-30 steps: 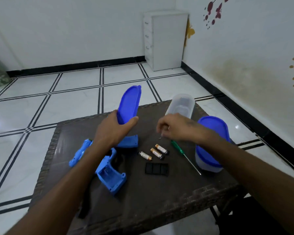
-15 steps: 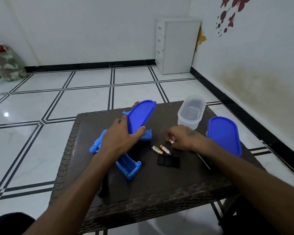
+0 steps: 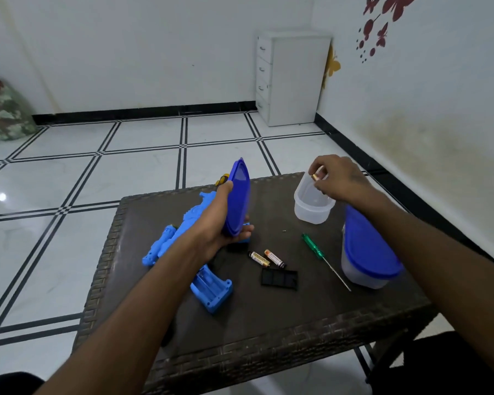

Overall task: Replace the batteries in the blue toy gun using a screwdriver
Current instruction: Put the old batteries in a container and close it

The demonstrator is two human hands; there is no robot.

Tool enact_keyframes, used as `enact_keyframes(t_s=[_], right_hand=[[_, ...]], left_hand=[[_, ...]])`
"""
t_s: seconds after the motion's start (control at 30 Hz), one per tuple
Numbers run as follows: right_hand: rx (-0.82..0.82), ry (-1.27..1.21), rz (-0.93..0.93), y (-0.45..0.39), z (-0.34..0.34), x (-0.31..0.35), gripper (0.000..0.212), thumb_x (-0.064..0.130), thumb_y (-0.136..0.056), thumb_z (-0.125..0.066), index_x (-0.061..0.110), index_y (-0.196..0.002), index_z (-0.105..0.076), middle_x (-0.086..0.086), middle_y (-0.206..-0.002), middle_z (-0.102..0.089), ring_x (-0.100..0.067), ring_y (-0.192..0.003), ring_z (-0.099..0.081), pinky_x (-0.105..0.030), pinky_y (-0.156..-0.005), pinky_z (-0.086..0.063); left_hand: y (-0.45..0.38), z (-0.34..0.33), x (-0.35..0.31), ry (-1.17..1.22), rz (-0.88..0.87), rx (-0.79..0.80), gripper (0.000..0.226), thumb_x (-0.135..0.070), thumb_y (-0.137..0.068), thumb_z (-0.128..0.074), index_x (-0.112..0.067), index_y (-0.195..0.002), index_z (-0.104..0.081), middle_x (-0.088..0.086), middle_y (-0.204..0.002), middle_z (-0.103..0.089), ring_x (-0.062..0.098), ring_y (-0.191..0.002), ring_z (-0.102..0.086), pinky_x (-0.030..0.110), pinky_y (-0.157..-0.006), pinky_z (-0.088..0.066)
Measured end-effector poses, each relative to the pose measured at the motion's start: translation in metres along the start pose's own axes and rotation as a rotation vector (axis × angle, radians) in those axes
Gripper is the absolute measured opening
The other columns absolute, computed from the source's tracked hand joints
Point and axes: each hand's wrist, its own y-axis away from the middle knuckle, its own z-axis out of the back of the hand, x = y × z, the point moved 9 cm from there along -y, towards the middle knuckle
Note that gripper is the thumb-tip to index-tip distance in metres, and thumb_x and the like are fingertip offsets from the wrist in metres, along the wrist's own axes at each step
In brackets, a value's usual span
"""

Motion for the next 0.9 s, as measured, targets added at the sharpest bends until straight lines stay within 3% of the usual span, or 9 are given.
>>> enact_keyframes(t_s=[0.2, 0.37, 0.47, 0.57, 0.6, 0.67, 0.77, 0.9], right_hand=[[0.21, 0.179, 0.084, -0.024, -0.037, -0.01, 0.024, 0.002, -0.079, -0.071, 0.022, -0.092, -0.068, -0.004, -0.106, -0.067, -0.021, -0.082, -0.06, -0.035, -0.078, -0.053], [0.273, 0.299, 0.145, -0.028, -0.058, -0.015, 0.026, 0.007, -0.08, -0.071, 0.024, -0.098, -0.064, -0.006, -0.112, -0.064, -0.023, -0.097, -0.06, -0.033, -0.081, -0.05], [0.139, 0.287, 0.115, -0.029, -0.044, -0.014, 0.022, 0.008, -0.081, -0.066, 0.021, -0.1, -0.066, -0.006, -0.113, -0.066, -0.026, -0.1, -0.06, -0.032, -0.078, -0.045], [-0.055, 0.108, 0.168, 0.001, -0.018, 0.025, 0.017, 0.01, -0.09, -0.055, 0.017, -0.098, -0.069, -0.002, -0.102, -0.069, -0.023, -0.092, -0.063, -0.032, -0.077, -0.049], [-0.01, 0.044, 0.22, 0.018, -0.021, 0.043, 0.015, 0.013, -0.092, -0.056, 0.017, -0.098, -0.069, 0.0, -0.098, -0.069, -0.02, -0.091, -0.064, -0.032, -0.077, -0.05], [0.251, 0.018, 0.312, 0.054, -0.045, 0.072, 0.013, 0.021, -0.09, -0.063, 0.018, -0.102, -0.069, 0.002, -0.098, -0.069, -0.016, -0.092, -0.064, -0.032, -0.081, -0.053], [0.625, 0.173, 0.336, 0.092, -0.093, 0.078, 0.036, 0.034, -0.084, -0.074, 0.024, -0.117, -0.063, 0.003, -0.098, -0.066, -0.012, -0.09, -0.059, -0.03, -0.08, -0.049], [0.645, 0.101, 0.26, 0.086, -0.108, 0.072, 0.029, 0.022, -0.08, -0.078, 0.025, -0.105, -0.065, 0.013, -0.08, -0.06, -0.011, -0.084, -0.061, -0.031, -0.079, -0.053]], left_hand=[[-0.003, 0.007, 0.0, 0.062, 0.026, 0.015, 0.068, -0.062, -0.093, -0.04, -0.009, -0.135, -0.047, 0.024, -0.124, -0.06, 0.032, -0.096, -0.067, 0.037, -0.069, -0.06], [-0.004, 0.012, 0.002, 0.052, 0.039, -0.007, 0.069, -0.061, -0.093, -0.042, -0.005, -0.133, -0.049, 0.022, -0.121, -0.062, 0.035, -0.106, -0.066, 0.04, -0.078, -0.059], [-0.006, 0.013, 0.0, 0.059, 0.024, 0.006, 0.069, -0.062, -0.094, -0.041, -0.004, -0.129, -0.052, 0.023, -0.12, -0.063, 0.032, -0.097, -0.068, 0.039, -0.076, -0.06], [-0.008, 0.016, -0.001, 0.048, 0.011, 0.007, 0.066, -0.061, -0.095, -0.039, -0.006, -0.129, -0.051, 0.022, -0.119, -0.063, 0.031, -0.096, -0.068, 0.039, -0.076, -0.059], [-0.008, 0.017, 0.0, 0.043, 0.01, 0.005, 0.066, -0.06, -0.095, -0.039, -0.006, -0.13, -0.05, 0.022, -0.119, -0.063, 0.031, -0.097, -0.068, 0.039, -0.075, -0.059], [-0.007, 0.018, 0.0, 0.033, 0.003, -0.008, 0.065, -0.06, -0.095, -0.04, -0.006, -0.131, -0.049, 0.021, -0.118, -0.062, 0.032, -0.1, -0.067, 0.04, -0.078, -0.059], [-0.006, 0.019, 0.001, 0.006, -0.014, -0.029, 0.061, -0.058, -0.095, -0.042, -0.011, -0.135, -0.044, 0.019, -0.119, -0.061, 0.033, -0.104, -0.066, 0.042, -0.084, -0.057], [-0.005, 0.019, -0.004, -0.056, -0.042, -0.033, 0.063, -0.058, -0.094, -0.044, -0.015, -0.141, -0.042, 0.015, -0.122, -0.06, 0.031, -0.104, -0.066, 0.04, -0.083, -0.058]])
